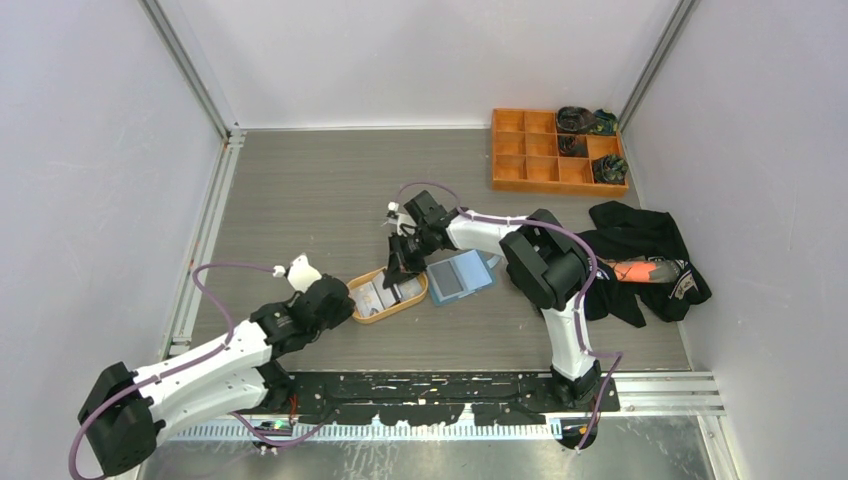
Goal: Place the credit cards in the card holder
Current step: Pick up the credit card from the storage box.
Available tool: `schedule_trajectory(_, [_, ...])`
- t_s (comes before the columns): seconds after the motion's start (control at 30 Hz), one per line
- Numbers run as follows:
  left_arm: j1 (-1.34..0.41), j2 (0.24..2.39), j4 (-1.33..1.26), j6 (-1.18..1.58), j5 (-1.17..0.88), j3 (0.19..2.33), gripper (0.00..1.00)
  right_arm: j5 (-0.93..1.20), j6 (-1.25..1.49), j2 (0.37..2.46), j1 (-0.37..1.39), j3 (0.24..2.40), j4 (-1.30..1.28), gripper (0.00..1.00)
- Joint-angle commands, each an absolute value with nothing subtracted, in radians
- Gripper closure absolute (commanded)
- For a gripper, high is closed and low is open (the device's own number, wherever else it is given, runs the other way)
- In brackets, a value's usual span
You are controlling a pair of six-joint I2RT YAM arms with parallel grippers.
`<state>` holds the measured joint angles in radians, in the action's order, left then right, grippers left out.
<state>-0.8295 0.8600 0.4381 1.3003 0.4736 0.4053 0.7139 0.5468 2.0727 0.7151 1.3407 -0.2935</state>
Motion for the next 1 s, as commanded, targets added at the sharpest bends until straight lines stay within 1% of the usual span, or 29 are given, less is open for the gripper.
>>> schedule_trajectory(0.0, [-0.833,0.81,0.387,1.251,0.486,0.423,0.74,0.727,0.529,2.049,0.715,1.357,-0.287,0.93])
schedule_trajectory(0.03, [-0.833,0.798,0.383,1.23,0.483,0.422,0.71,0.739,0.525,2.049,0.714,1.356,-0.284,0.89])
schedule_trajectory(0.1, [-0.833,0.763,0.362,1.169,0.466,0.412,0.69,0.758,0.525,2.047,0.708,1.348,-0.27,0.81])
schedule_trajectory(0.13, [-0.833,0.741,0.348,1.126,0.454,0.404,0.65,0.768,0.526,2.045,0.705,1.344,-0.26,0.78])
schedule_trajectory(0.17, [-0.833,0.719,0.33,1.096,0.441,0.394,0.64,0.778,0.526,2.044,0.703,1.342,-0.254,0.76])
schedule_trajectory(0.2, [-0.833,0.695,0.314,1.07,0.428,0.382,0.61,0.794,0.527,2.042,0.699,1.34,-0.247,0.75])
schedule_trajectory(0.3, [-0.833,0.622,0.292,1.025,0.405,0.353,0.56,0.825,0.531,2.03,0.687,1.335,-0.232,0.74])
schedule_trajectory(0.4, [-0.832,0.581,0.278,1.001,0.39,0.336,0.53,0.844,0.532,2.018,0.674,1.331,-0.226,0.74])
schedule_trajectory(0.53, [-0.832,0.579,0.261,0.986,0.376,0.331,0.52,0.862,0.535,2.007,0.66,1.327,-0.222,0.76])
schedule_trajectory(0.97, [-0.834,0.664,0.153,0.97,0.313,0.317,0.52,0.9,0.517,1.983,0.629,1.322,-0.232,0.77])
